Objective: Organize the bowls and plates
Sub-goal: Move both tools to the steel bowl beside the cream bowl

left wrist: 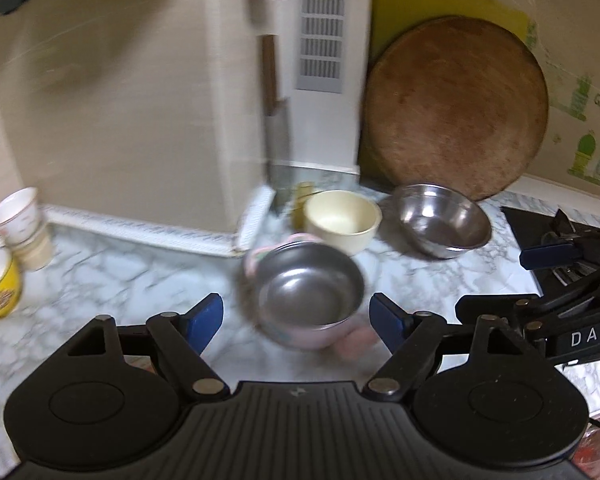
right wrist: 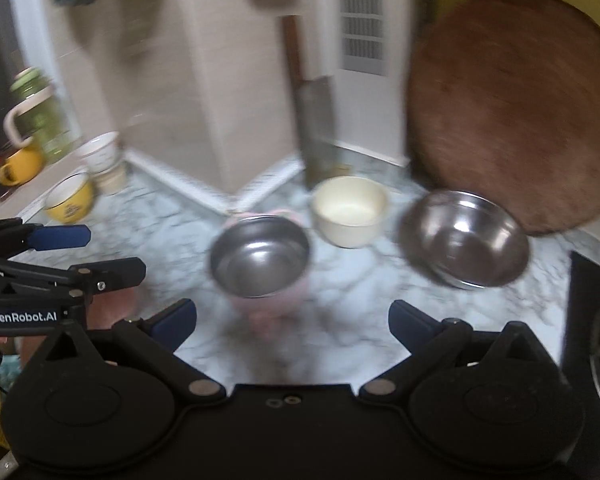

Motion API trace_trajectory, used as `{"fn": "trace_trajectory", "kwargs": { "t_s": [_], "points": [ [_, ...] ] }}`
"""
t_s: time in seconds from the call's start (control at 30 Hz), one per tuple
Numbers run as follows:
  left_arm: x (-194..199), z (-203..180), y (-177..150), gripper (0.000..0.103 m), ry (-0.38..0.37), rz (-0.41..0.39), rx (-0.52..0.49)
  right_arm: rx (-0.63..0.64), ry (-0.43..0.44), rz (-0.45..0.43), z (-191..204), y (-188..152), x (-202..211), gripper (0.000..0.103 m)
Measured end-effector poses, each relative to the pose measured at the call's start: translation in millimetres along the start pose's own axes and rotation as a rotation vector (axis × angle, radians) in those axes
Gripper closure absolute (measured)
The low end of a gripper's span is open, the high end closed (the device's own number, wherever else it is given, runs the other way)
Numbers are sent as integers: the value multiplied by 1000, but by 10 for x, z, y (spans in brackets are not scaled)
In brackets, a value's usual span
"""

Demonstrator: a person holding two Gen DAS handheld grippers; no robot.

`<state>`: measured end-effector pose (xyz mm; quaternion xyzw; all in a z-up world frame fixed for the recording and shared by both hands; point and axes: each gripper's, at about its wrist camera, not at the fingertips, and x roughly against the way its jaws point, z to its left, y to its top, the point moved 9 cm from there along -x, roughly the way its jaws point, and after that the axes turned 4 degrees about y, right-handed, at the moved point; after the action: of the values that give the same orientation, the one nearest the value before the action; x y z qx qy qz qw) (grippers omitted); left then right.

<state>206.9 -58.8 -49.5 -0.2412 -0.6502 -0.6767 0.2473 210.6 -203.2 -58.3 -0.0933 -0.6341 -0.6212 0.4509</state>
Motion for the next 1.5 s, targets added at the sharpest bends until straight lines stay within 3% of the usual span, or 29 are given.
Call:
{"fn": "trace_trajectory", "kwargs": {
  "t_s": [0.4, 0.7, 0.93, 1.13, 1.33, 1.4, 1.5],
  "points": [
    [-718, -956, 405, 23, -83, 27, -36, -115, -141, -10, -1026, 16, 56, 0],
    [-1302, -1305, 653, 23, -72, 76, -54, -162, -227, 8, -1688, 74, -194, 0],
    [-1835, -1482, 755, 23, -82, 165, -12, -187, -271, 50, -2137, 109, -536, 1],
    [-2186, -1585, 794, 23, -60, 207, -10, -212, -310, 85, -2447, 174, -813, 9],
    [-2440, -1780, 797, 24, -66, 232, -34, -272, -309, 120, -2697, 229, -1081, 24],
    [-2519, -1805, 774, 36, -64, 255, -24, -293, -312, 131, -2769, 231, -1150, 30],
    [-2609, -1841, 738, 39, -57, 277, -30, -308, -308, 144, -2839, 231, -1222, 36]
  ]
}}
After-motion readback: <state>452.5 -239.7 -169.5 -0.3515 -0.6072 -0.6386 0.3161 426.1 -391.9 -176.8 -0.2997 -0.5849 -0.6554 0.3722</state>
